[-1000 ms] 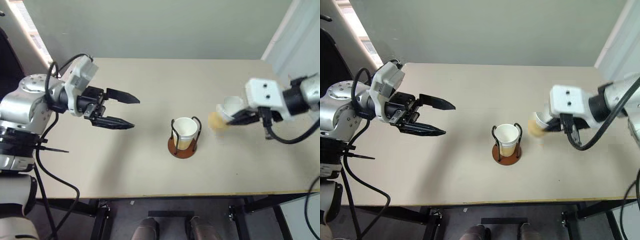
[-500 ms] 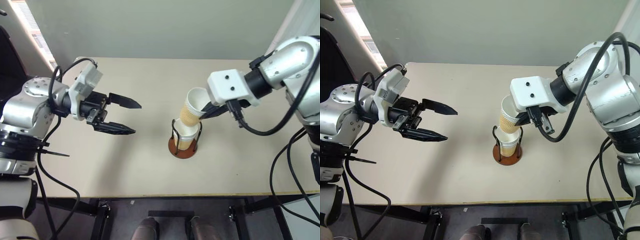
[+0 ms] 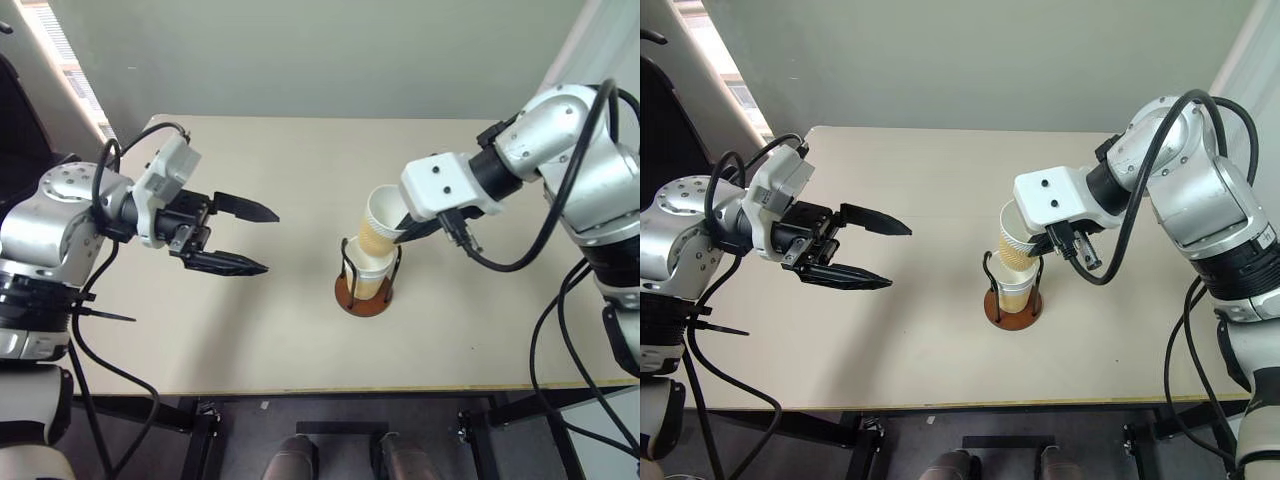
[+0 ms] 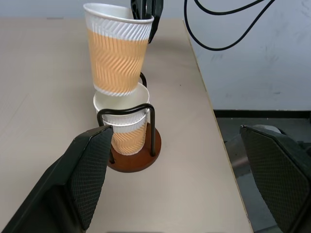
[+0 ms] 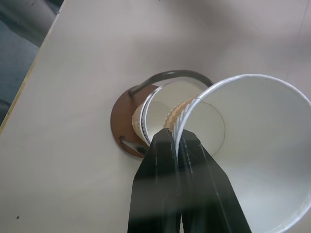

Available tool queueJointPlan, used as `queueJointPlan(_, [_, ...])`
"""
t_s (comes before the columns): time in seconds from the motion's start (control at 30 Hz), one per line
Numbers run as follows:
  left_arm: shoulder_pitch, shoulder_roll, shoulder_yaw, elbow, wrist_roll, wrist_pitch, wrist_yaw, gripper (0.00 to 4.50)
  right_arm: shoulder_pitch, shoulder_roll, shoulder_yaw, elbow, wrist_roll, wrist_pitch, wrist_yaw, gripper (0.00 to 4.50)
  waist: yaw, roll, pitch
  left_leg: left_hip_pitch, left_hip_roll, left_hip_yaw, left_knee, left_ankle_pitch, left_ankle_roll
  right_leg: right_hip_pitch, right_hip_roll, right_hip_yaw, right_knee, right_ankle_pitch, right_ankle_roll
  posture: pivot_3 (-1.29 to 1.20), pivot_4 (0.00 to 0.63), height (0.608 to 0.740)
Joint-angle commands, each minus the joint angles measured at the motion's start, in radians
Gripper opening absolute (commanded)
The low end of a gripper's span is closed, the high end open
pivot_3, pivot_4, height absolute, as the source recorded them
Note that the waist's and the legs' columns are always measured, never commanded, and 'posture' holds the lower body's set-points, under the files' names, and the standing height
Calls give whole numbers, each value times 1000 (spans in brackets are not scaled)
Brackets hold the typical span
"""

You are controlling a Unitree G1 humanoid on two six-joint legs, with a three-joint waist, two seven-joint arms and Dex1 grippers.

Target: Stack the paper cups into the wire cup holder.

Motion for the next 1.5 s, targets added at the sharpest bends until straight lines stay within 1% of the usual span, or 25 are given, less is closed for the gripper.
queueJointPlan(0.03, [-7,0,43,-31,8,12,-33,4500,-11,5,-5,-5,2,-16,5,23,0,0,0,0,0,0,0,0,0,0,0,0,1,0,0,0,150,740])
queueJointPlan(0.23, [-4,2,49,-42,15,23,-33,4500,6,14,-3,-13,0,-22,5,23,-1,0,0,2,0,0,0,0,0,0,0,0,4,-2,-3,0,150,740])
queueJointPlan(0.87, [-26,16,36,-39,17,27,-33,4500,41,3,-16,-42,0,-15,5,23,-2,0,0,3,0,0,-3,0,-1,-1,0,0,4,-2,-3,0,150,740])
queueJointPlan(1.4, [-32,-5,46,-31,27,24,-33,4500,49,-14,-7,-39,-8,-29,5,23,-2,0,0,3,0,0,-4,0,-1,-1,0,0,4,-2,-4,0,150,740])
queueJointPlan(1.5, [-33,-6,46,-30,28,25,-33,4500,53,-9,-4,-37,-29,-42,4,23,-2,0,0,3,0,0,-4,0,-1,-1,0,0,4,-2,-4,0,150,740])
